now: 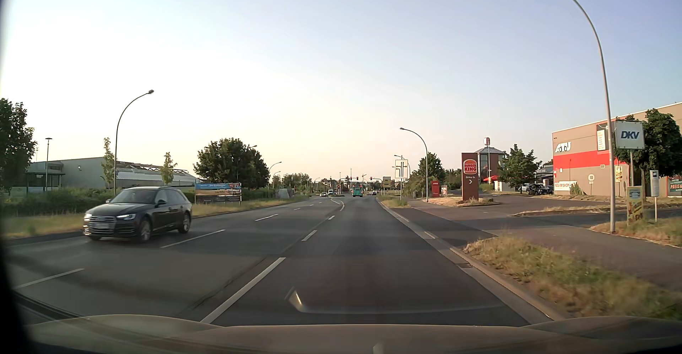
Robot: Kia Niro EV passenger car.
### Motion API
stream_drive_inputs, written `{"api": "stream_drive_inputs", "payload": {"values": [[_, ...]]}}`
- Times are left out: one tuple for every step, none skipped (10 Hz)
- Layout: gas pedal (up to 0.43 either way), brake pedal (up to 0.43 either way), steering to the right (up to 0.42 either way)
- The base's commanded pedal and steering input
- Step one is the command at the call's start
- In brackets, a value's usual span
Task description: Follow the waypoints while adhering to traffic rules and regulations
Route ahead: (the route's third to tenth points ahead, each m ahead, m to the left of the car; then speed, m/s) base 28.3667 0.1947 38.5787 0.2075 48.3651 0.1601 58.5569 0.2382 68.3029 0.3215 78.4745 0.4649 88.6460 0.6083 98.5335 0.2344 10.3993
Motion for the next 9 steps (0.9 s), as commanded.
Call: {"api": "stream_drive_inputs", "payload": {"values": [[0.098, 0.024, 0.002], [0.098, 0.030, 0.001], [0.098, 0.024, 0.002], [0.098, 0.024, 0.001], [0.098, 0.024, 0.002], [0.098, 0.024, 0.002], [0.098, 0.024, 0.002], [0.098, 0.024, 0.002], [0.098, 0.024, 0.001]]}}
